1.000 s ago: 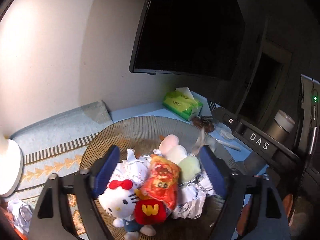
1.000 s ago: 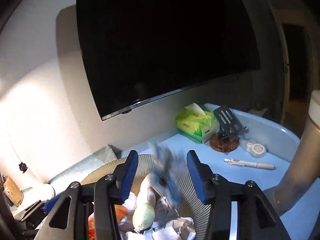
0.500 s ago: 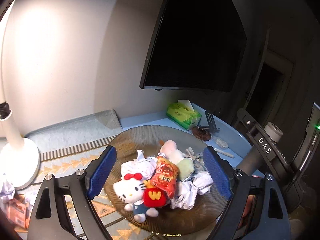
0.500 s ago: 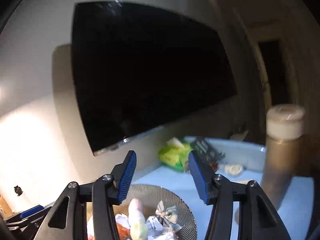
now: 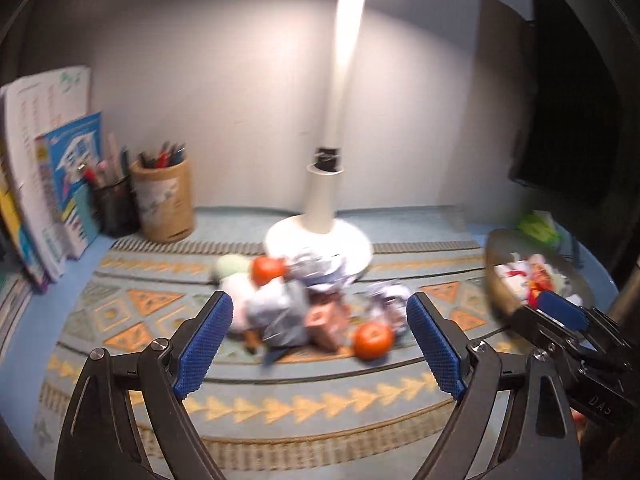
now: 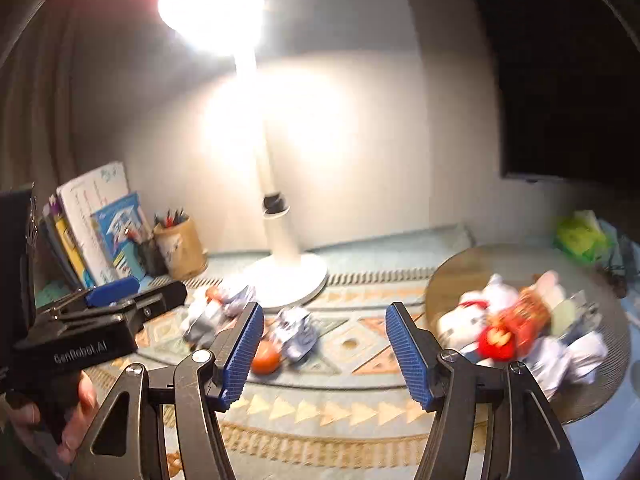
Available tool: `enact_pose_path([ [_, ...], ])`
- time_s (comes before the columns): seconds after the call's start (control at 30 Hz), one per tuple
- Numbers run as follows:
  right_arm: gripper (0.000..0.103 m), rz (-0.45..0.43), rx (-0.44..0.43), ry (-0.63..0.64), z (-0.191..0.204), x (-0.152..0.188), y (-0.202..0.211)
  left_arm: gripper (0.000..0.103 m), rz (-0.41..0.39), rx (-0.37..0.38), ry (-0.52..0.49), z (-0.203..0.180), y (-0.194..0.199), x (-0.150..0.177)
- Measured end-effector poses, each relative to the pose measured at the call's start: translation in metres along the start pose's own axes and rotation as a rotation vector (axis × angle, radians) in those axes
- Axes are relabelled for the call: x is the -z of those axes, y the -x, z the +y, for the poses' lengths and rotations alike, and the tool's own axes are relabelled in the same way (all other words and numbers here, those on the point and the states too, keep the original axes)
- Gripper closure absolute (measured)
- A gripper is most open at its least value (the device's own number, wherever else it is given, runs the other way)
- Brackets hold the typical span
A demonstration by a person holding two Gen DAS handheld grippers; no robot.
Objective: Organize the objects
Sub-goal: 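Move both open tools back over the pile, then grasp the green-white-pink stacked plush with the left tool while the right grasps a paper ball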
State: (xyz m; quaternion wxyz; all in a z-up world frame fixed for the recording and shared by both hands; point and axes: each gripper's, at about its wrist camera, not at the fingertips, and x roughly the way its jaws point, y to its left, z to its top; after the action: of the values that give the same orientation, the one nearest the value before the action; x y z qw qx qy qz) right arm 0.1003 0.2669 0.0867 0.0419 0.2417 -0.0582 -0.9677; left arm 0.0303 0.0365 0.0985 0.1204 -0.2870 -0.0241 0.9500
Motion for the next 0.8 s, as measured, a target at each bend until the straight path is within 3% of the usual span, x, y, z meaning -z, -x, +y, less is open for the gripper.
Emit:
enact_pose_path([
  [0.13, 0.041, 0.179, -0.085, -0.02, 0.023, 0.029, -0.046, 0.015, 0.065, -0.101, 0.073, 0.058, -0.018, 0.025],
  [0.23, 0.041, 0.24, -0.088, -0.039, 0.025, 0.048, -0.069, 0.015, 0.105, -0.084, 0.125, 0.081, -0.031, 0.039],
  [0.33, 0.041, 0.276, -0.071, -0.016, 0.027, 0.055, -0.078, 0.016, 0.147, -0.072, 0.153, 0.085, -0.043, 0.044],
  [0.53, 0.041, 0.332, -0.048, -0.023, 0.024, 0.058, -0.09, 0.015, 0.149, -0.124, 0.085, 0.07, -0.043, 0.047],
  [0.67, 0.041, 0.337, -0.043, -0.022, 0.023, 0.056, -0.089, 0.015, 0.198, -0.068, 0.157, 0.086, -0.048, 0.042],
  [0.8, 0.041, 0.412, -0.094, -0.087, 0.016, 0.046, -0.102, 0.015, 0.245, -0.004, 0.264, 0.113, -0.059, 0.015],
])
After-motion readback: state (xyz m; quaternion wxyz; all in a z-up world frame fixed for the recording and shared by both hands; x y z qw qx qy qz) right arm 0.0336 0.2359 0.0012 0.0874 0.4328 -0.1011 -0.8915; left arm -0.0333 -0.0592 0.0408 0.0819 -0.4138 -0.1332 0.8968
